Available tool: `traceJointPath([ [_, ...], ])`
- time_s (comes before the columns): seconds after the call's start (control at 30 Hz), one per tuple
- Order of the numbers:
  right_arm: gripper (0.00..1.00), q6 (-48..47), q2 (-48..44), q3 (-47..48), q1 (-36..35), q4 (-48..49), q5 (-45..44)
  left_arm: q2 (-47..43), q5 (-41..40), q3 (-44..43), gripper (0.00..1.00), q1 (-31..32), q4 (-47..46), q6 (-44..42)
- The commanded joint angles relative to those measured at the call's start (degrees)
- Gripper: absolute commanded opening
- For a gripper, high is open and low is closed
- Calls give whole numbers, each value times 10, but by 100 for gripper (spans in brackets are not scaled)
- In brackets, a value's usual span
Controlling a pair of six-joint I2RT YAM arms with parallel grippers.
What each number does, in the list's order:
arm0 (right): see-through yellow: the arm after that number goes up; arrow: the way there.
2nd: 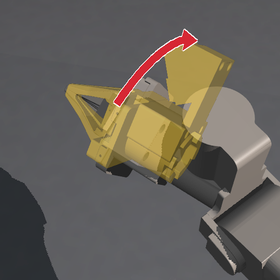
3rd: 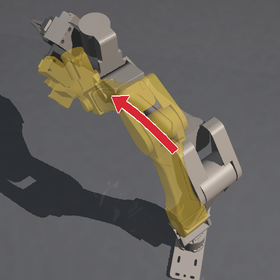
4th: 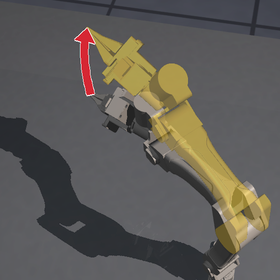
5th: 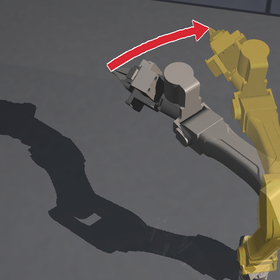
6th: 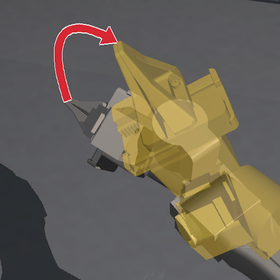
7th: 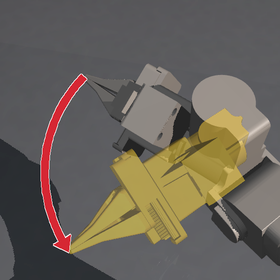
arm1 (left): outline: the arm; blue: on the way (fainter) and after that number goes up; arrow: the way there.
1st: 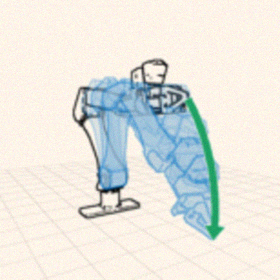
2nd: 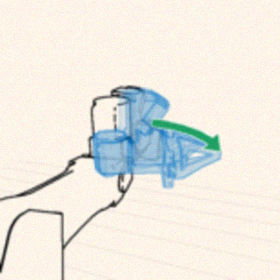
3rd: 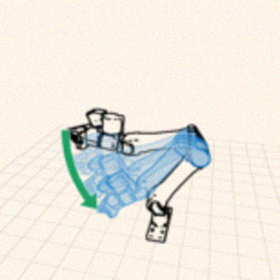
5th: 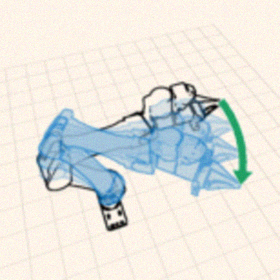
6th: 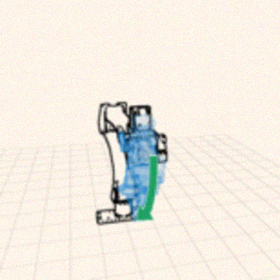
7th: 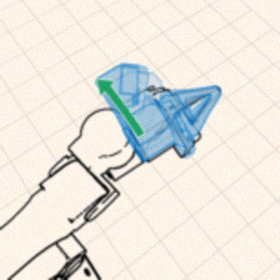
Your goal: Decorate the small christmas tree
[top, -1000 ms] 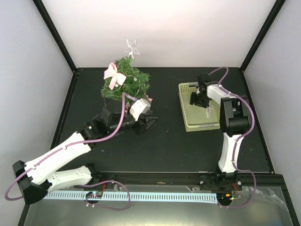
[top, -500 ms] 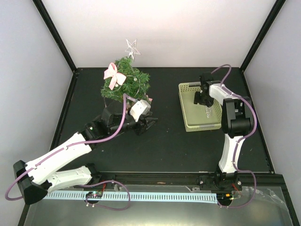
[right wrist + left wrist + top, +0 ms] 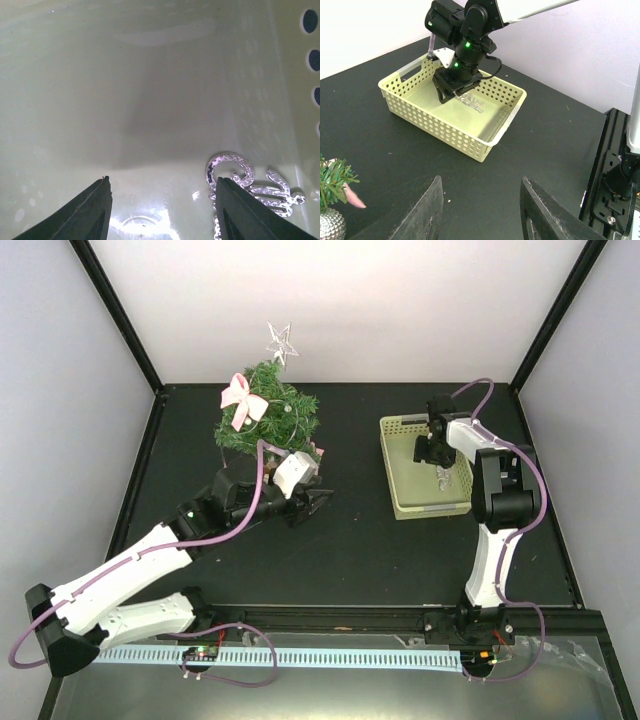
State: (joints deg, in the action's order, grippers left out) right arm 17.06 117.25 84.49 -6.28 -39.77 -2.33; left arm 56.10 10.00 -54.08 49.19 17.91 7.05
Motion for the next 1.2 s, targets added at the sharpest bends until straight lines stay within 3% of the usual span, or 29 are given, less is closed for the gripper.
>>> traceJointPath([
  [0.0,58,9,6,-6,2,4,-4,-12,-12,-1,44,-1,-14,0],
  [0.37,58,0,21,-3,3,-5,-1,-19,-14,2,44,-1,-14,0],
  [0.77,58,36,0,-31,-20,27,88,-23,-15,6,44,-1,-26,2],
  [1.03,57,54,5,-6,-42,27,104,-25,-11,11,44,-1,-25,5],
  [1.17,58,35,-7,11,-42,-2,71,-27,-11,15,44,-1,-26,7],
])
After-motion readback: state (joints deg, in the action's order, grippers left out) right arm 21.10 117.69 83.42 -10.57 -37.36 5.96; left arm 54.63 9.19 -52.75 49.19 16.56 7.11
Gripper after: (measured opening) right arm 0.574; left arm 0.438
